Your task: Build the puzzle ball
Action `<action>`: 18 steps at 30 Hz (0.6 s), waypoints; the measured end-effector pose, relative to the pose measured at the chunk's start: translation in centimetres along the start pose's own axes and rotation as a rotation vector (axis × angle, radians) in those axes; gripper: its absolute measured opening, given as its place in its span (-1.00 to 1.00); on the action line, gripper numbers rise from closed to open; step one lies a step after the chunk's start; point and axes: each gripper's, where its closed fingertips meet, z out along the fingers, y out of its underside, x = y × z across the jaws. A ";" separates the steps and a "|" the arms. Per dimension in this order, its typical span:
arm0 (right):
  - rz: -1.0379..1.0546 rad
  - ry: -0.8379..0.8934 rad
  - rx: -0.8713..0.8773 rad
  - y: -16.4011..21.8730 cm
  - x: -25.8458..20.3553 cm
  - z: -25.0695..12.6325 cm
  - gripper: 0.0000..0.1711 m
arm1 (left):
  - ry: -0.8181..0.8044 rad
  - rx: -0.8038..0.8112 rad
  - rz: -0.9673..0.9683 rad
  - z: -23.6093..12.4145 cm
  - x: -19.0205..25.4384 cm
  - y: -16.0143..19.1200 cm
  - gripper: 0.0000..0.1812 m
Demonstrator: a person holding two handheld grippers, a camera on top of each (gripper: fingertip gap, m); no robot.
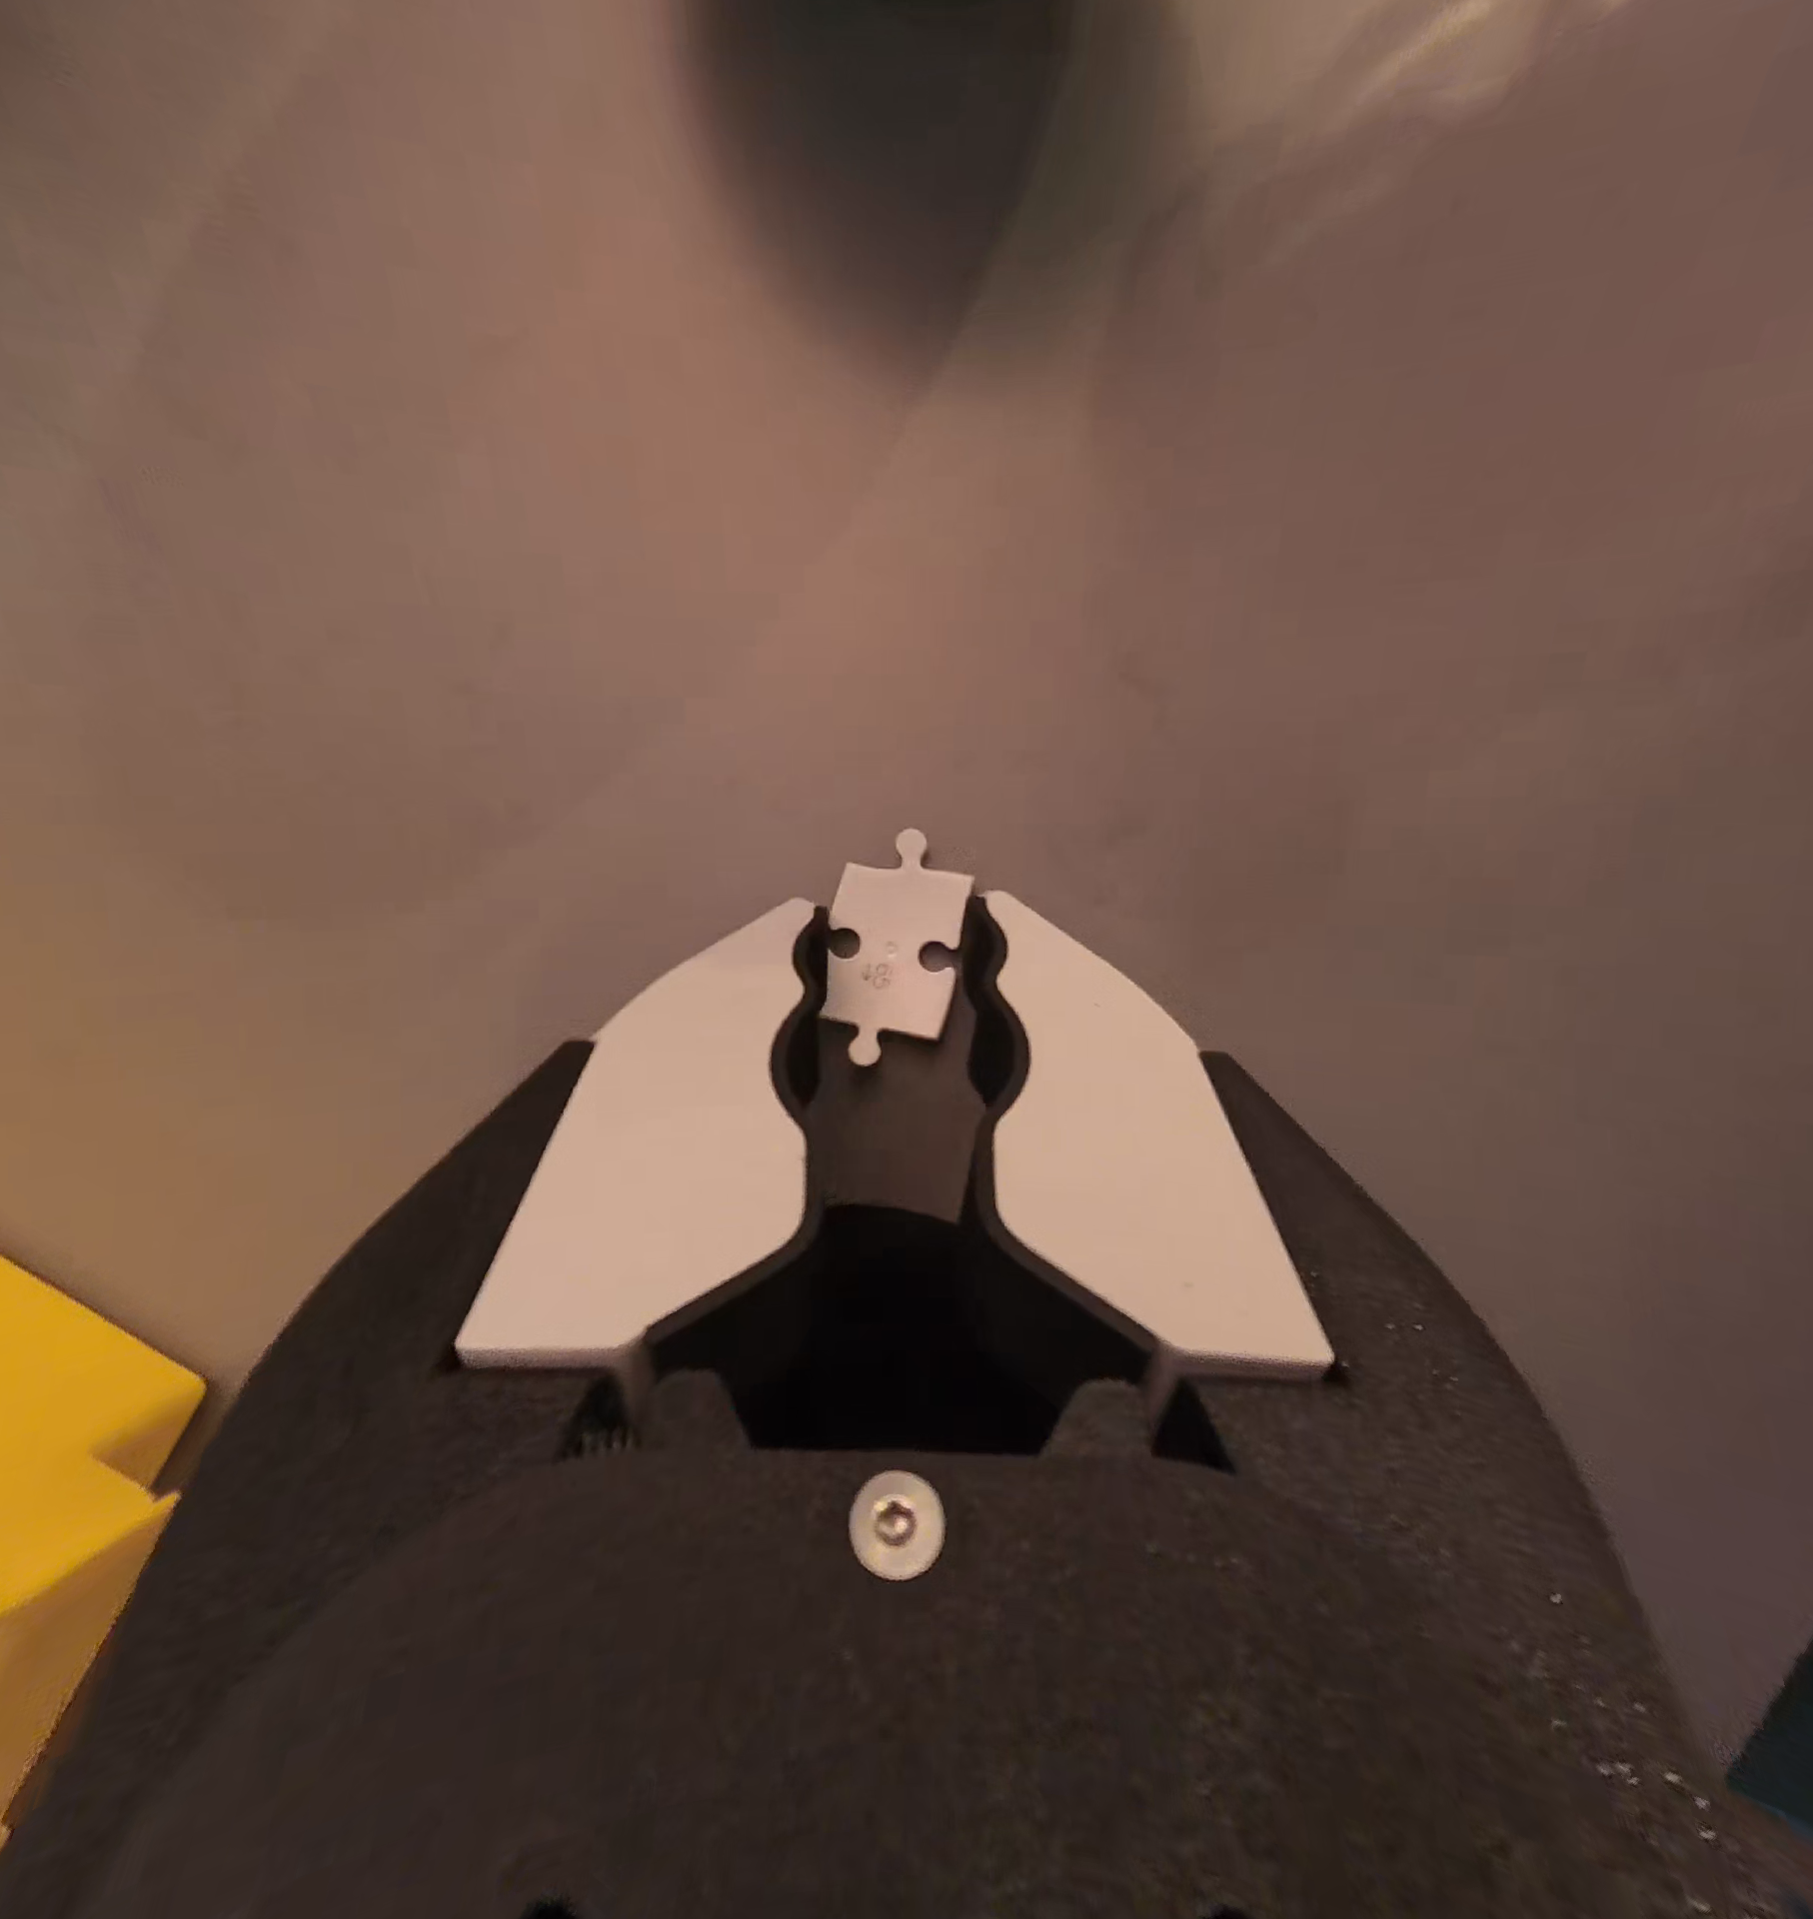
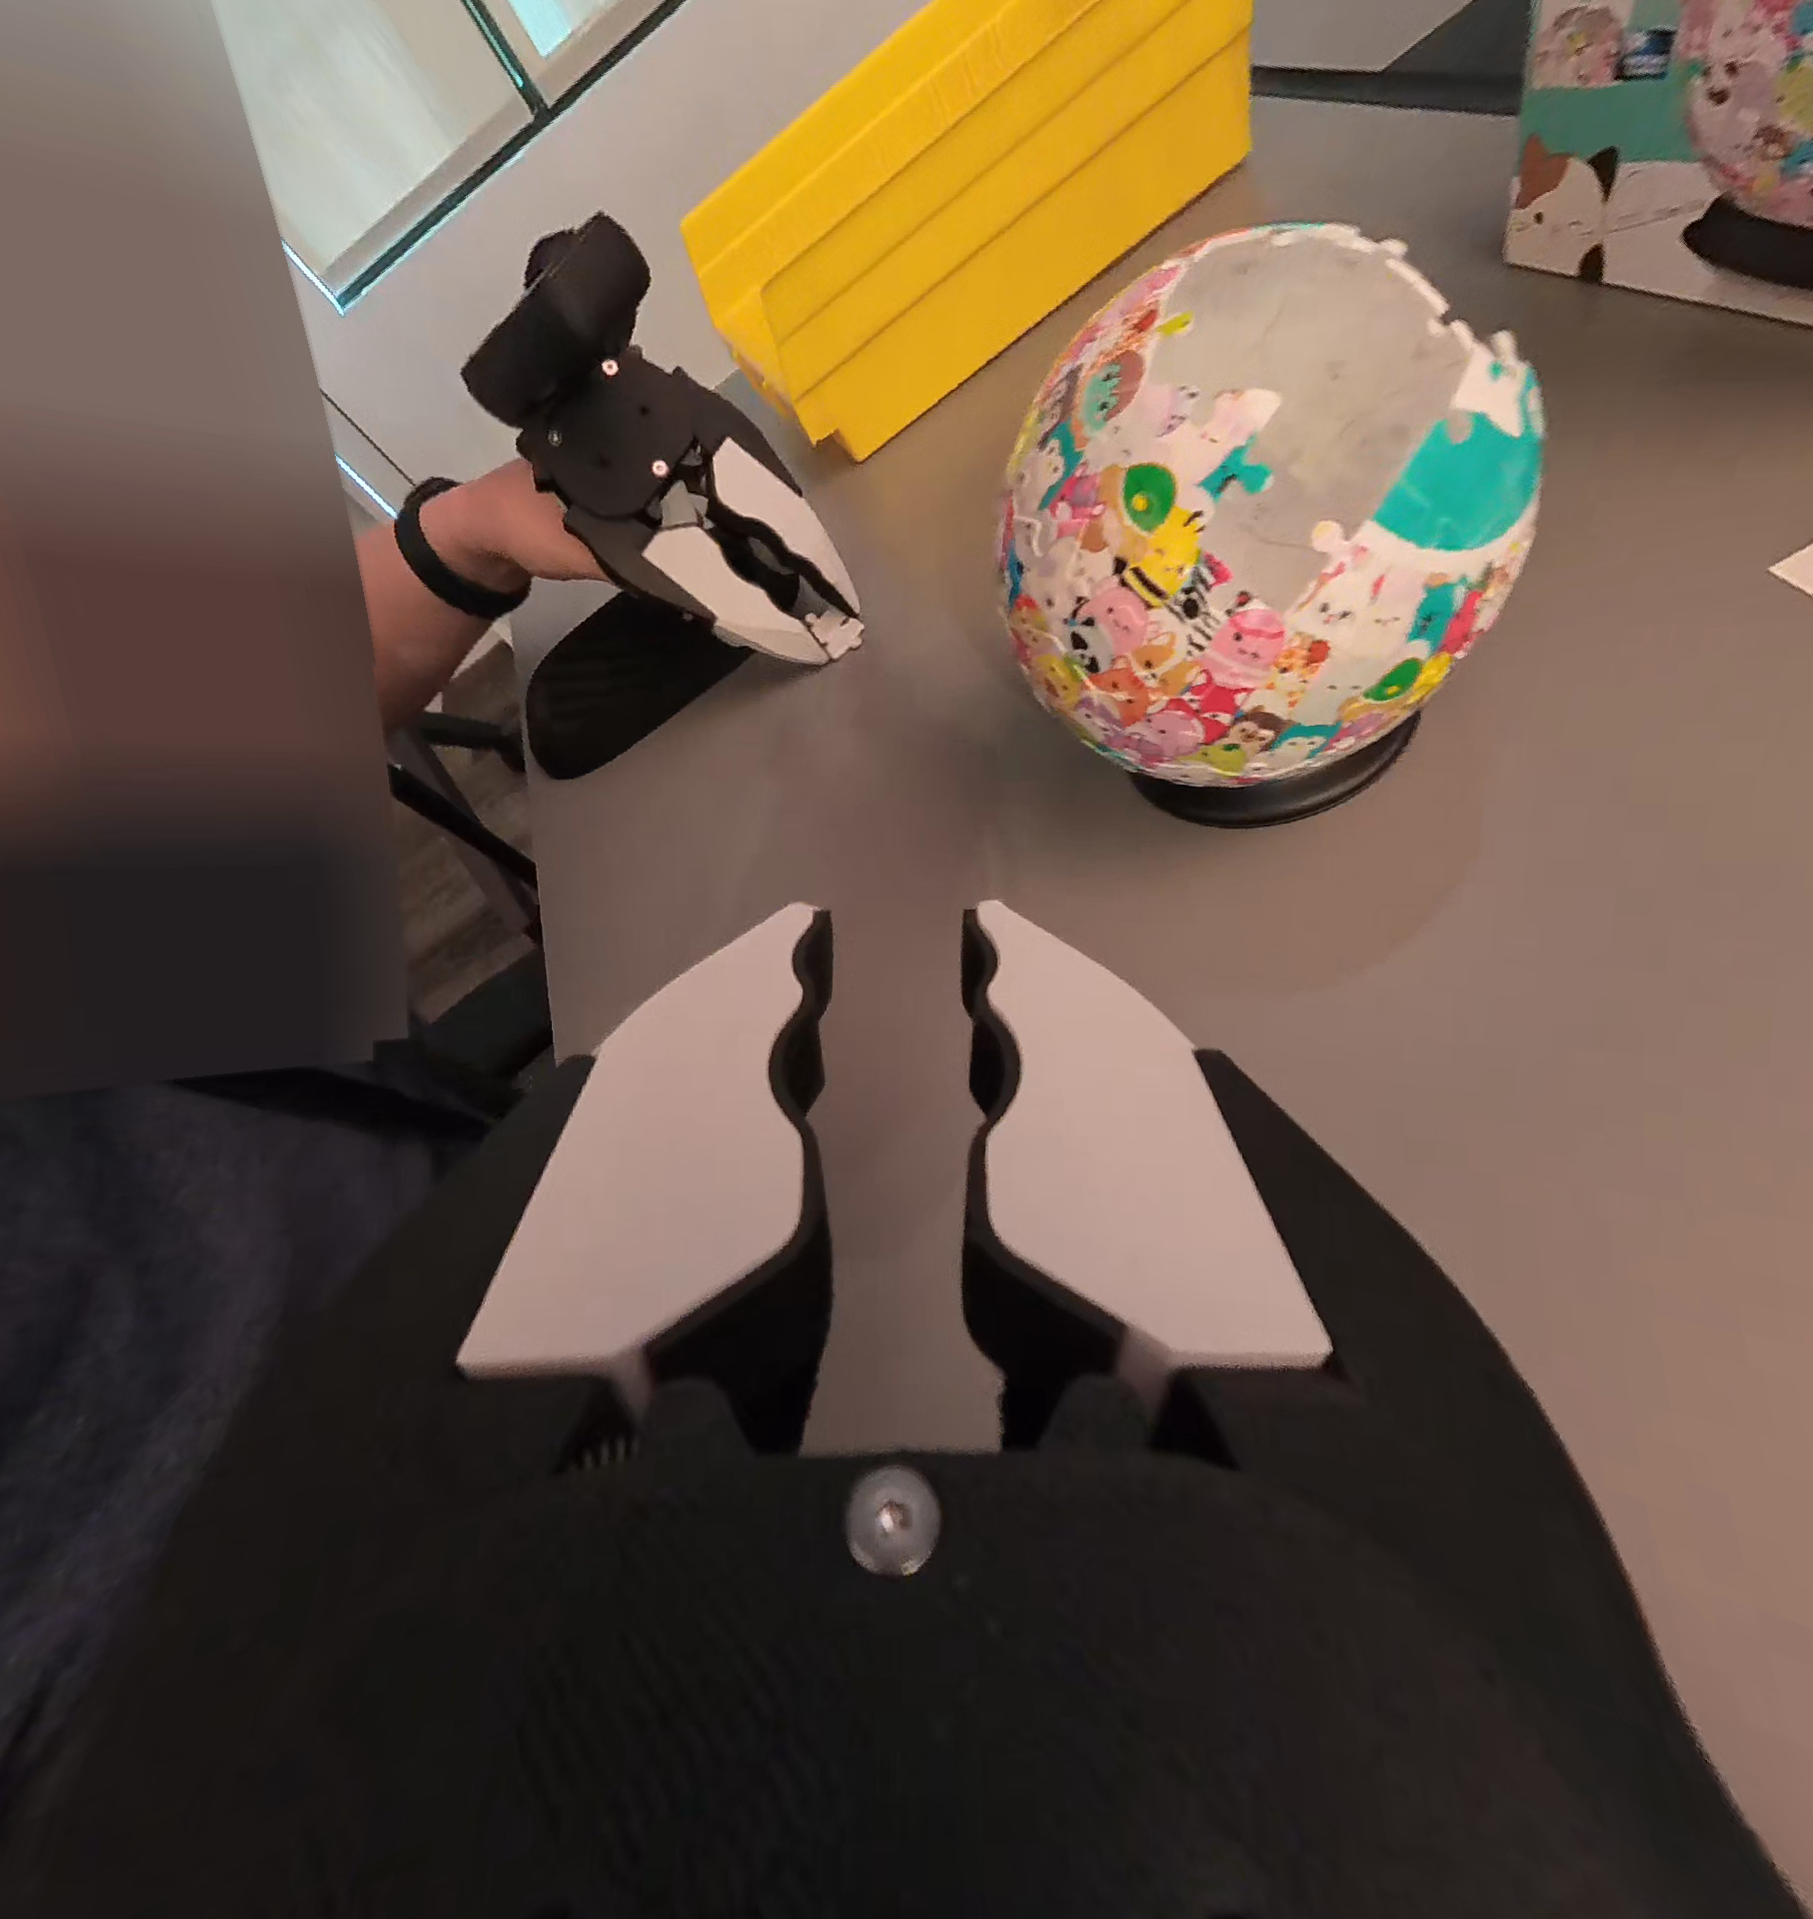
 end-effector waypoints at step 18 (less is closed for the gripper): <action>-0.252 -0.200 0.158 -2.4 0.5 2.7 -0.69 | 0.153 0.392 -0.148 -4.3 -0.2 -3.4 -0.73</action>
